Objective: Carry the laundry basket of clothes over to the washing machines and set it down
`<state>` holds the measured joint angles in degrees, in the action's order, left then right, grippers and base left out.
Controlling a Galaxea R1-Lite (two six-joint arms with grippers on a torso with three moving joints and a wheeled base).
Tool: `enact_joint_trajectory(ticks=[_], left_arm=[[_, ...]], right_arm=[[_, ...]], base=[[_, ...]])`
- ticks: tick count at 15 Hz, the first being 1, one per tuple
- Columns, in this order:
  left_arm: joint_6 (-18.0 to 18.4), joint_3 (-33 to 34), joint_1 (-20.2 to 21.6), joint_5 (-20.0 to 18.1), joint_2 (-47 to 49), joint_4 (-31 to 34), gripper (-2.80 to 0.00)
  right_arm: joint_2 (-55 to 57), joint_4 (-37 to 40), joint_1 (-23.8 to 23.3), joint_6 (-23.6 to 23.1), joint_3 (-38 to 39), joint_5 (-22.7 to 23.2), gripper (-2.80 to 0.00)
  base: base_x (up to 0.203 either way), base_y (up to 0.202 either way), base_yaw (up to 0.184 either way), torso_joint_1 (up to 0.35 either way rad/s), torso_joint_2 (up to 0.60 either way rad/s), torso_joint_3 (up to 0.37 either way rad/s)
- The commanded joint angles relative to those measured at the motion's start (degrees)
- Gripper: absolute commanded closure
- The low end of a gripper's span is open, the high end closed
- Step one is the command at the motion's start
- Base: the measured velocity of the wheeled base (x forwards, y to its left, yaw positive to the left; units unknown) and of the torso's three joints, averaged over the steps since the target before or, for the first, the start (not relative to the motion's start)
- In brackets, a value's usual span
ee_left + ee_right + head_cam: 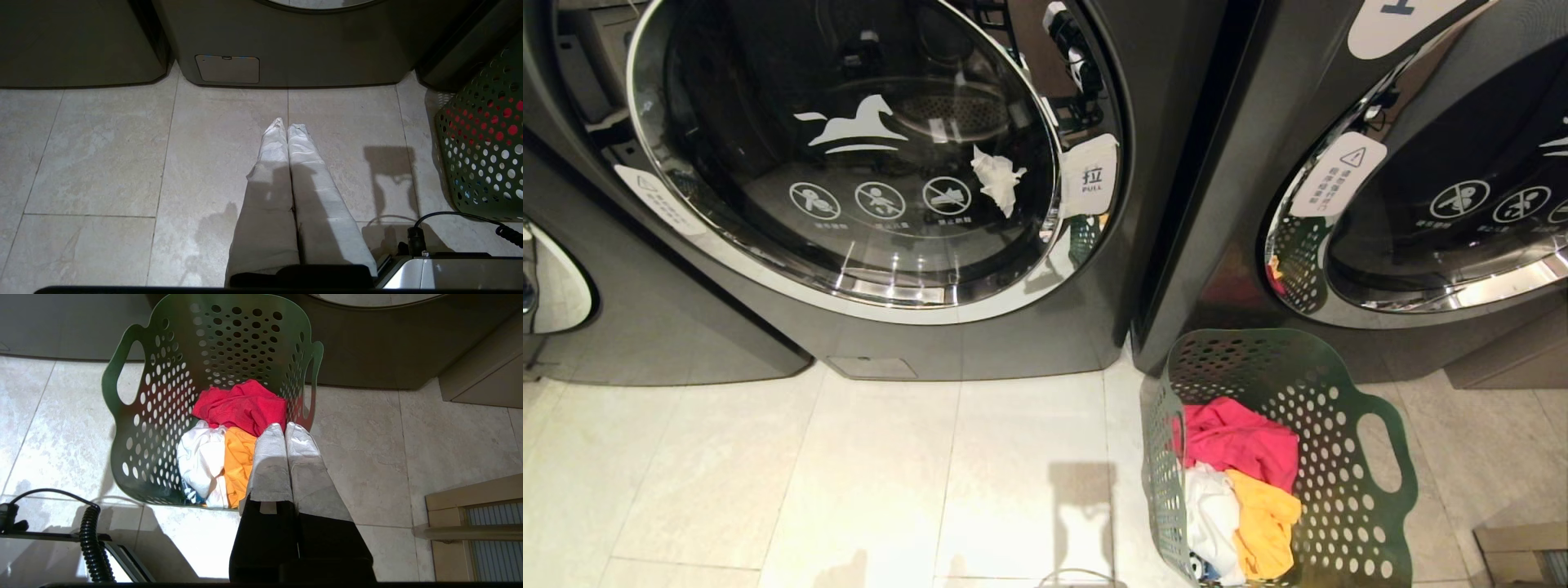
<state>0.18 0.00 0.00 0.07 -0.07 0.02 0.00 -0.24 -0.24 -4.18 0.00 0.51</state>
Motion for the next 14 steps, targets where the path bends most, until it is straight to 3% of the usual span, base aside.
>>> enact_joint_trajectory(ticks=[1,14], left_arm=[[-0.01,0.0,0.0,0.01,0.07,-0.01,0.0],[-0.01,0.0,0.0,0.01,0.07,0.06,0.0]], right_arm=[[0.09,-0.02,-0.02,-0.04,0.0,0.02,0.0],[0.09,-0.02,-0.02,-0.04,0.0,0.02,0.0]], base=[[0.0,0.0,0.0,0.0,0.0,0.0],[0.0,0.0,0.0,0.0,0.0,0.0]])
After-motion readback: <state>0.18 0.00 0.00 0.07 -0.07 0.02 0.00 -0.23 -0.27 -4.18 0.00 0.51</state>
